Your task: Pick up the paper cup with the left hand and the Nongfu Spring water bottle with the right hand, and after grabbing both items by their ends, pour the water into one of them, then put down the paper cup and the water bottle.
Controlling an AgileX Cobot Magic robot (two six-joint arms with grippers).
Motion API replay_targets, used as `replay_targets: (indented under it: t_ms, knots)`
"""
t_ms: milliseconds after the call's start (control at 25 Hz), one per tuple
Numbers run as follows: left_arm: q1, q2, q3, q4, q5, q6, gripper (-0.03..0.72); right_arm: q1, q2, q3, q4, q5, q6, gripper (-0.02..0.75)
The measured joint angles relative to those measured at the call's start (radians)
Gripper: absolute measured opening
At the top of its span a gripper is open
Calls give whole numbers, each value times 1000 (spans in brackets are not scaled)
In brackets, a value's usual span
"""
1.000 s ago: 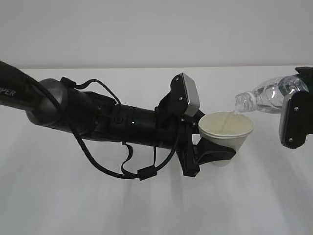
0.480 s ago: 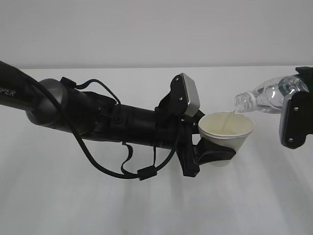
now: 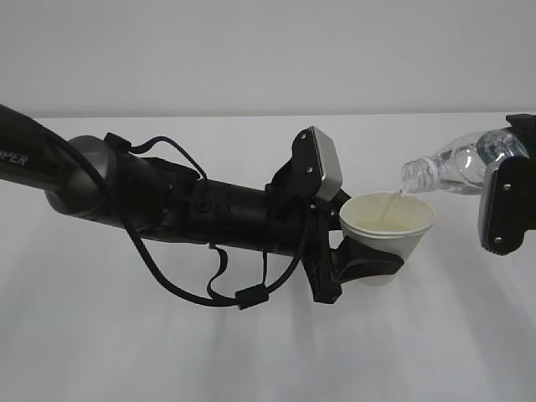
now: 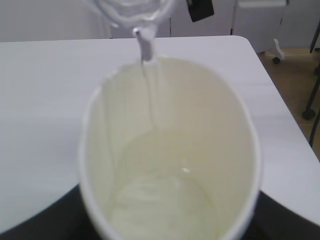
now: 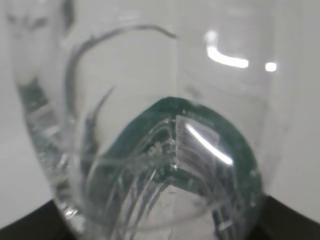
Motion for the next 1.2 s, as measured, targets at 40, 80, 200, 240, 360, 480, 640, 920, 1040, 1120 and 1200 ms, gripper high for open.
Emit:
replay_targets:
  t_ms: [40, 80, 200, 240, 360, 480, 640, 920, 1040, 1120, 1200]
  knots:
    - [0, 0, 0, 0, 0, 0, 414, 0, 0, 0, 0, 0, 0, 430]
    - [0, 0, 0, 0, 0, 0, 414, 0, 0, 0, 0, 0, 0, 430]
    - [0, 0, 0, 0, 0, 0, 414, 0, 0, 0, 0, 0, -1, 430]
    - [0, 0, 0, 0, 0, 0, 414, 0, 0, 0, 0, 0, -1, 430]
    - [0, 0, 0, 0, 0, 0, 414, 0, 0, 0, 0, 0, -1, 430]
    - [0, 0, 0, 0, 0, 0, 413, 0, 0, 0, -4, 0, -1, 430]
    - [0, 0, 0, 0, 0, 0, 413, 0, 0, 0, -6, 0, -1, 430]
    - [0, 0, 0, 0, 0, 0, 413, 0, 0, 0, -11, 0, -3, 430]
    - [0, 0, 0, 0, 0, 0, 413, 3, 0, 0, -14, 0, -7, 430]
    - [0, 0, 0, 2, 0, 0, 413, 10, 0, 0, -14, 5, -7, 430]
    - [0, 0, 0, 2, 0, 0, 413, 10, 0, 0, -16, 9, -9, 430]
